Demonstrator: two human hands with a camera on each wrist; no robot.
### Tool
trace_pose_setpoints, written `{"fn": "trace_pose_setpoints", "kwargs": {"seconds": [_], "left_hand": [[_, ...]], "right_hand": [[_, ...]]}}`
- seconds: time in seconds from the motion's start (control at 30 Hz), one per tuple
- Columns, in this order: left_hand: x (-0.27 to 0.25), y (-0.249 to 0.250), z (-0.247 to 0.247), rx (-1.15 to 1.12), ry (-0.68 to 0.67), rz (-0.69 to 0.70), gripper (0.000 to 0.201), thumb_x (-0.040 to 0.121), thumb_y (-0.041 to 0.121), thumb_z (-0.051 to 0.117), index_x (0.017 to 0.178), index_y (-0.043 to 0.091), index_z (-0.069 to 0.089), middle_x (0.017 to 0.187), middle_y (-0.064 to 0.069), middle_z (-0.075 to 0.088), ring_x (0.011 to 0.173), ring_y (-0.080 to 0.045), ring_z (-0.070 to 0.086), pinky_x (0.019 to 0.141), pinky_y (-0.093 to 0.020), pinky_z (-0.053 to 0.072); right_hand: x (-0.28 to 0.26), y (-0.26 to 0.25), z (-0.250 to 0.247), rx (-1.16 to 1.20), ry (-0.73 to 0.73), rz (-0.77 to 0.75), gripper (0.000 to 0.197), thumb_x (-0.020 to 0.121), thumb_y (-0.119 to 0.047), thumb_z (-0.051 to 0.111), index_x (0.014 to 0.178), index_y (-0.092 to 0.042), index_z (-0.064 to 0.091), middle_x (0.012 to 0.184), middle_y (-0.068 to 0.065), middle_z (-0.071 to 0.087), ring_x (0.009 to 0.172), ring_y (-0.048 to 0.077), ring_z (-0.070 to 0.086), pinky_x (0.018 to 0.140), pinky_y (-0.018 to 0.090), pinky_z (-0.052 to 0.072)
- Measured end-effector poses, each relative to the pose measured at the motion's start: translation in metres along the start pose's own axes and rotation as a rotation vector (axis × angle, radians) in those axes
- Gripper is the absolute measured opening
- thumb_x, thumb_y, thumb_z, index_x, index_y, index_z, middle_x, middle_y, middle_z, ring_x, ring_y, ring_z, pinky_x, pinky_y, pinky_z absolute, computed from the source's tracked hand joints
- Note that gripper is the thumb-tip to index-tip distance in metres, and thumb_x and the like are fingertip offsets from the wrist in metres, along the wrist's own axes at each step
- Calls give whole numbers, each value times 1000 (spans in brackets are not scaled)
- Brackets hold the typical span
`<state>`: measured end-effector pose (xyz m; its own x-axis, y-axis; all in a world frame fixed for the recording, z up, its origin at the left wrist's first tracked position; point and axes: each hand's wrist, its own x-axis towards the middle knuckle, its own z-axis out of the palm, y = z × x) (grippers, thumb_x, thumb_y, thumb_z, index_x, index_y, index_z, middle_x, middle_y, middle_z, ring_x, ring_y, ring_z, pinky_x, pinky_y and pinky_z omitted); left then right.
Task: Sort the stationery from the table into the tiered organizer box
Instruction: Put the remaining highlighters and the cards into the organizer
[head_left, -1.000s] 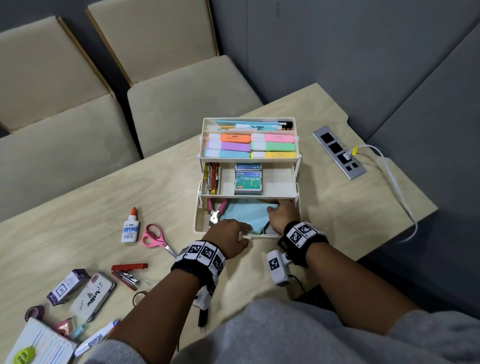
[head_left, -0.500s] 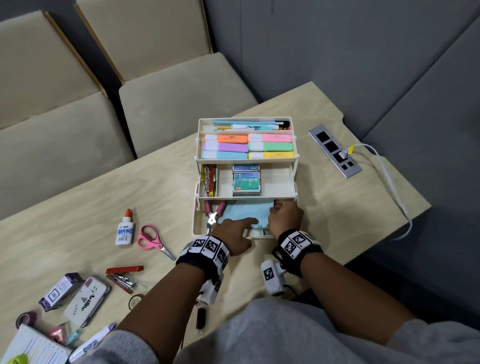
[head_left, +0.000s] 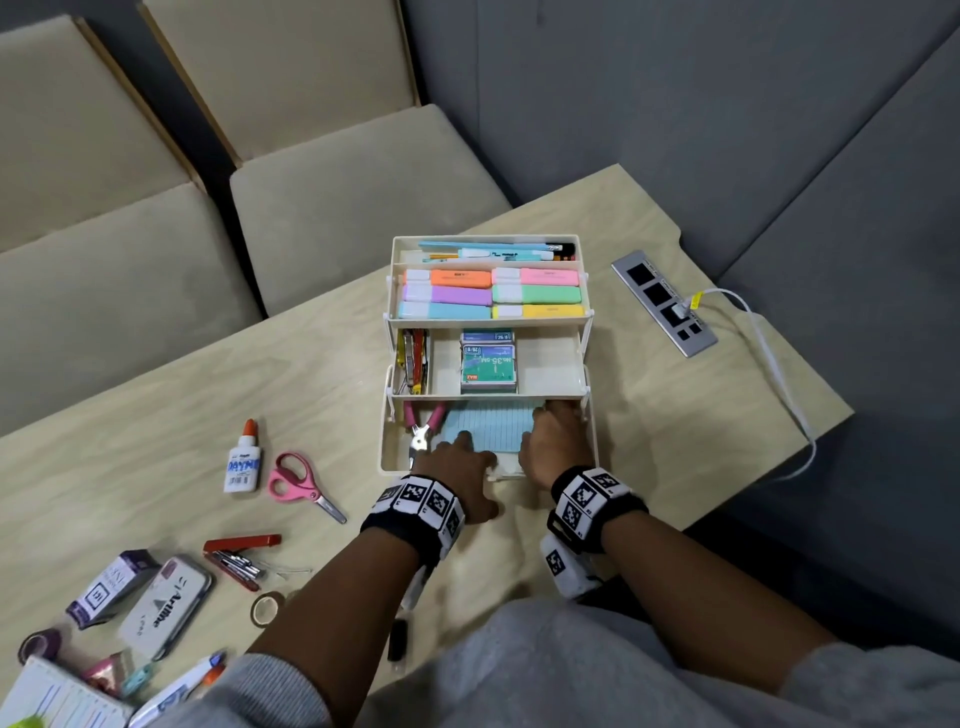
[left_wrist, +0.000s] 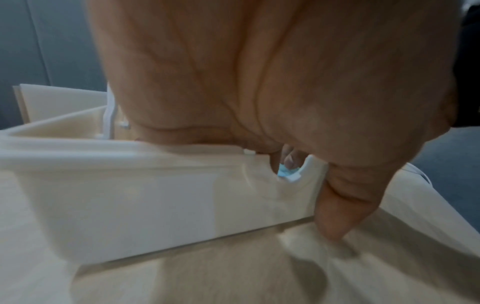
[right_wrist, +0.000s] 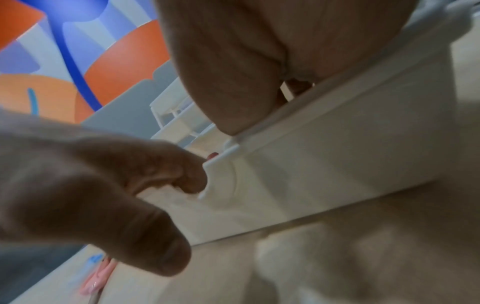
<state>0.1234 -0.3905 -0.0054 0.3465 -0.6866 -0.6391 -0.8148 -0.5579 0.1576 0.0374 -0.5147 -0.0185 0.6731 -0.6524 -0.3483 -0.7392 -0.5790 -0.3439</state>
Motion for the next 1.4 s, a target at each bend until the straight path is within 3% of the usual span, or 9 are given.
{"fn": "trace_pose_setpoints", "kwargs": {"seconds": [0.2, 0.33, 0.47, 0.67, 0.8, 0.93, 1.1, 1.23, 1.4], "left_hand": [[4, -5, -2, -6, 35, -19, 76, 65, 73, 58, 133, 40, 50, 124, 2, 56, 130, -33, 42, 107, -56, 29], [5, -13, -4, -187, 26, 34, 77, 66, 66, 65, 135, 36, 50, 123, 1, 59, 117, -23, 56, 100, -42, 47], [4, -19, -2, -285, 129, 45, 70, 69, 61, 68, 132, 31, 56, 116, 3, 68, 115, -19, 58, 104, -35, 44], [0, -17, -2, -300, 132, -12, 66, 73, 60, 64, 132, 32, 56, 113, 3, 70, 136, -25, 38, 110, -37, 38], [-24, -25, -8, -328, 312, 12, 45, 78, 43, 60, 121, 28, 64, 119, -1, 66, 113, -24, 60, 95, -36, 51], [-70, -65, -2, -572, 649, 15, 24, 80, 28, 57, 98, 24, 71, 88, 3, 73, 83, -16, 65, 74, -24, 48], [-148, -153, 40, -843, 830, -370, 20, 79, 29, 58, 92, 24, 72, 74, 10, 70, 71, -6, 66, 71, -21, 50], [-230, -219, 104, -774, 812, -673, 13, 83, 21, 63, 88, 18, 74, 81, -3, 74, 80, -22, 68, 71, -26, 44], [-300, -290, 190, -756, 683, -1054, 36, 77, 19, 72, 113, 16, 69, 108, -17, 70, 100, -36, 63, 88, -37, 46]], "right_hand": [[-2, 2, -6, -40, -51, -33, 28, 86, -20, 62, 108, -4, 69, 138, 12, 46, 123, 35, 46, 108, 39, 39], [-1, 2, -9, 21, -25, -27, 29, 82, -9, 65, 110, 1, 68, 133, 16, 51, 118, 34, 52, 101, 36, 47], [-2, 3, -8, 55, 33, -19, 29, 84, 2, 59, 112, 3, 65, 136, 18, 46, 123, 35, 49, 104, 34, 41], [1, 6, -11, 7, -6, -44, 24, 93, -17, 55, 102, 0, 69, 111, 17, 62, 108, 32, 58, 92, 32, 47], [-6, 0, -7, -139, 15, -75, 31, 91, -28, 54, 111, -9, 68, 125, 16, 53, 116, 34, 48, 103, 40, 43], [-24, -29, -12, -218, 83, -212, 30, 92, -35, 48, 106, -16, 66, 114, 11, 61, 105, 33, 54, 92, 42, 47], [-55, -83, -5, 6, 27, -491, 16, 92, -31, 57, 88, -17, 64, 89, 6, 63, 88, 28, 57, 73, 36, 46], [-81, -139, 34, 73, -188, -700, 16, 91, -32, 61, 86, -18, 67, 83, -1, 60, 81, 21, 56, 73, 35, 46], [-112, -186, 78, 1, -390, -729, 16, 89, -34, 63, 90, -19, 70, 87, -2, 67, 82, 16, 60, 75, 31, 50]]}}
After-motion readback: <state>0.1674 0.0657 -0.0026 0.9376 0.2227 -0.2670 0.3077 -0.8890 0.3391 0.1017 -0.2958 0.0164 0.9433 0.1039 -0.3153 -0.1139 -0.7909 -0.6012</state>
